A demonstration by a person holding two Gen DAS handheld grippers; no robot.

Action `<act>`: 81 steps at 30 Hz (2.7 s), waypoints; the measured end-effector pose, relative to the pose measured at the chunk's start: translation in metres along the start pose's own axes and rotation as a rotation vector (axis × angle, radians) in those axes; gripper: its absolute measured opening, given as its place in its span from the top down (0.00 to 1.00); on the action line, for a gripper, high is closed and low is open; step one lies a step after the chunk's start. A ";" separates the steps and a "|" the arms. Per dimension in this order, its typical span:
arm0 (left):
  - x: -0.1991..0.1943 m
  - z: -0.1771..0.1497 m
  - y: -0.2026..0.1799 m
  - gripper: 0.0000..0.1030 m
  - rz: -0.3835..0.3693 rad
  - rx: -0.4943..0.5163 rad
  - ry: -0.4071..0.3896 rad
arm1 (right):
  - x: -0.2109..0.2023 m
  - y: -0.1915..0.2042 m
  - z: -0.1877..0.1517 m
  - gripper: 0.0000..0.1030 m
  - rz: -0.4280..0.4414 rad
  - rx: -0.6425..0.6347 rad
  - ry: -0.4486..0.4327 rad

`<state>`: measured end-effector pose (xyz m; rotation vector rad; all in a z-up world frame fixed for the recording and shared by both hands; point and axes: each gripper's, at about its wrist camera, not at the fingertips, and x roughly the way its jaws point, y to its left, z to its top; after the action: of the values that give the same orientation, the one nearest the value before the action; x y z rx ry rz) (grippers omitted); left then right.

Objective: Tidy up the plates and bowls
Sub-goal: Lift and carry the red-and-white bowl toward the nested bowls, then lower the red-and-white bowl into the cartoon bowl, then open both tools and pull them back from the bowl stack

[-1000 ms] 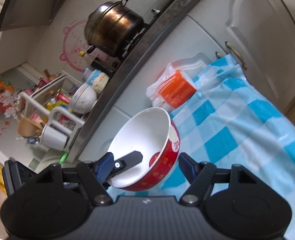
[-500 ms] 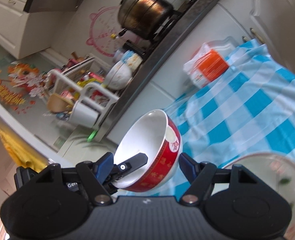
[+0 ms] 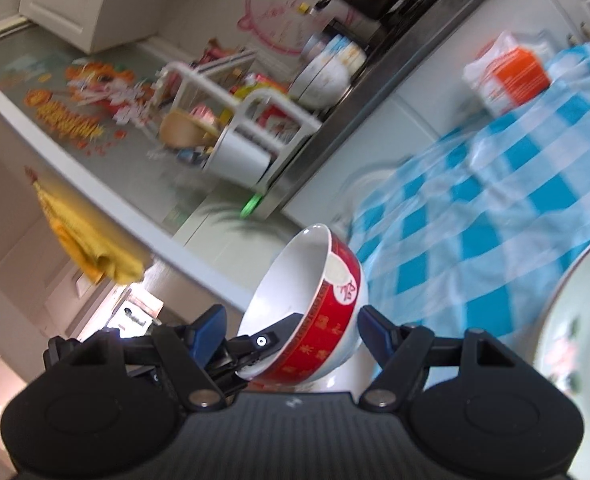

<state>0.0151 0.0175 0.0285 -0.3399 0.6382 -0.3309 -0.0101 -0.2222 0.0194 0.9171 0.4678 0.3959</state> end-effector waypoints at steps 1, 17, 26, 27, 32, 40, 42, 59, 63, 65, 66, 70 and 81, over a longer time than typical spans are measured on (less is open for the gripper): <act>-0.002 0.000 0.005 0.68 0.011 -0.004 -0.002 | 0.005 0.002 -0.004 0.29 0.003 0.000 0.011; 0.004 -0.018 0.054 0.69 0.098 -0.073 0.015 | 0.055 0.014 -0.044 0.29 -0.068 -0.049 0.094; 0.015 -0.022 0.060 0.69 0.114 -0.052 0.015 | 0.061 0.011 -0.046 0.29 -0.132 -0.104 0.094; 0.015 -0.022 0.060 0.69 0.116 -0.050 0.016 | 0.062 0.010 -0.046 0.29 -0.137 -0.104 0.094; 0.018 -0.024 0.060 0.66 0.118 -0.035 0.014 | 0.064 0.002 -0.048 0.29 -0.157 -0.093 0.102; 0.015 -0.025 0.062 0.57 0.102 -0.041 0.005 | 0.060 -0.003 -0.046 0.27 -0.134 -0.066 0.085; 0.012 -0.024 0.060 0.52 0.105 -0.033 -0.012 | 0.057 -0.003 -0.044 0.27 -0.118 -0.064 0.071; 0.015 -0.027 0.066 0.27 0.191 -0.025 -0.065 | 0.021 -0.015 -0.044 0.15 -0.137 -0.014 -0.029; 0.015 -0.030 0.066 0.18 0.202 -0.017 -0.074 | 0.008 -0.011 -0.048 0.13 -0.170 -0.037 -0.057; 0.015 -0.032 0.067 0.18 0.203 -0.018 -0.078 | 0.002 -0.008 -0.049 0.13 -0.194 -0.058 -0.073; 0.015 -0.032 0.067 0.18 0.203 -0.022 -0.072 | -0.001 -0.006 -0.050 0.12 -0.200 -0.065 -0.078; 0.015 -0.037 0.065 0.18 0.223 -0.003 -0.066 | -0.015 -0.002 -0.053 0.11 -0.211 -0.074 -0.104; 0.016 -0.047 0.072 0.30 0.250 -0.036 -0.050 | -0.046 -0.001 -0.063 0.11 -0.253 -0.077 -0.154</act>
<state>0.0122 0.0655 -0.0440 -0.2982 0.6301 -0.0713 -0.0827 -0.2051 -0.0045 0.7956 0.4184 0.1111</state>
